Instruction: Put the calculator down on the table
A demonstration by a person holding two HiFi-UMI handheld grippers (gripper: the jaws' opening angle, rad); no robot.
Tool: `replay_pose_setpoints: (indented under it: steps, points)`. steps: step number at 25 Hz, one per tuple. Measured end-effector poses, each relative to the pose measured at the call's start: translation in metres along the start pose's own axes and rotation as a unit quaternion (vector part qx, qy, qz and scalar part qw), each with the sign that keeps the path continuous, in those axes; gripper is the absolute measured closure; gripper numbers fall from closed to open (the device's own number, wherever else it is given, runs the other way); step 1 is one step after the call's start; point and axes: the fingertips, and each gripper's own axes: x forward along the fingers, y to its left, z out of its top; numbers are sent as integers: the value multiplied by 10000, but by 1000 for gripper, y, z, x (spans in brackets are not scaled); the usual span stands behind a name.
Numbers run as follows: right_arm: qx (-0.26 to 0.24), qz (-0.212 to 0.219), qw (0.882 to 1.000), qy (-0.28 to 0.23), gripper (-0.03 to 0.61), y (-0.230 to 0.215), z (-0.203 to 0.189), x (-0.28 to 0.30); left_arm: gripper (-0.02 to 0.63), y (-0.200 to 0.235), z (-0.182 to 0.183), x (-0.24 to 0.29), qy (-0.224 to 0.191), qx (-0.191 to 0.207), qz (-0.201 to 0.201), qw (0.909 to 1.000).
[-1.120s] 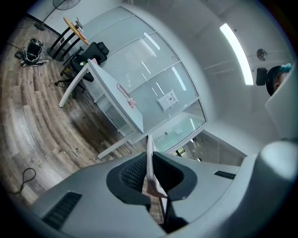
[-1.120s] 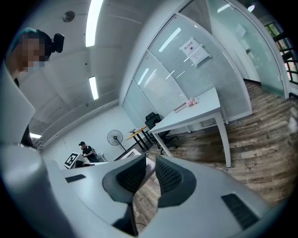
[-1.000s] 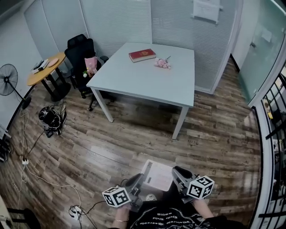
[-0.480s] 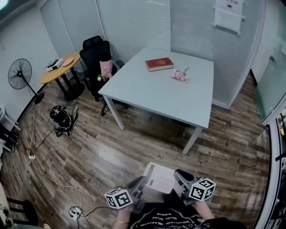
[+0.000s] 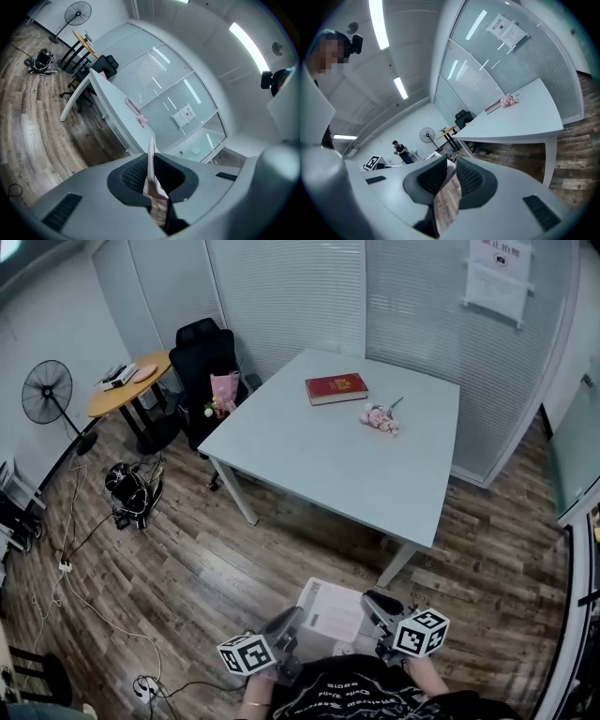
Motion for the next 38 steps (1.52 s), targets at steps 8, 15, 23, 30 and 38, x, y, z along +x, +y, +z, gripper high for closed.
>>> replay_pose_setpoints:
  steps: [8, 15, 23, 30, 38]
  points:
    - [7, -31, 10000, -53, 506, -51, 42, -2, 561, -13, 5, 63, 25, -15, -13, 10000]
    - [260, -116, 9996, -65, 506, -64, 39, 0, 561, -4, 2, 76, 163, -144, 64, 9997]
    - [385, -432, 9980, -253, 508, -93, 56, 20, 561, 16, 19, 118, 436, -243, -96, 9987]
    - [475, -711, 9954, -429, 508, -127, 99, 77, 561, 39, 82, 177, 725, -11, -271, 9970]
    - [565, -1113, 9885, -856, 508, -154, 156, 146, 561, 60, 170, 245, 1083, 374, -649, 9913]
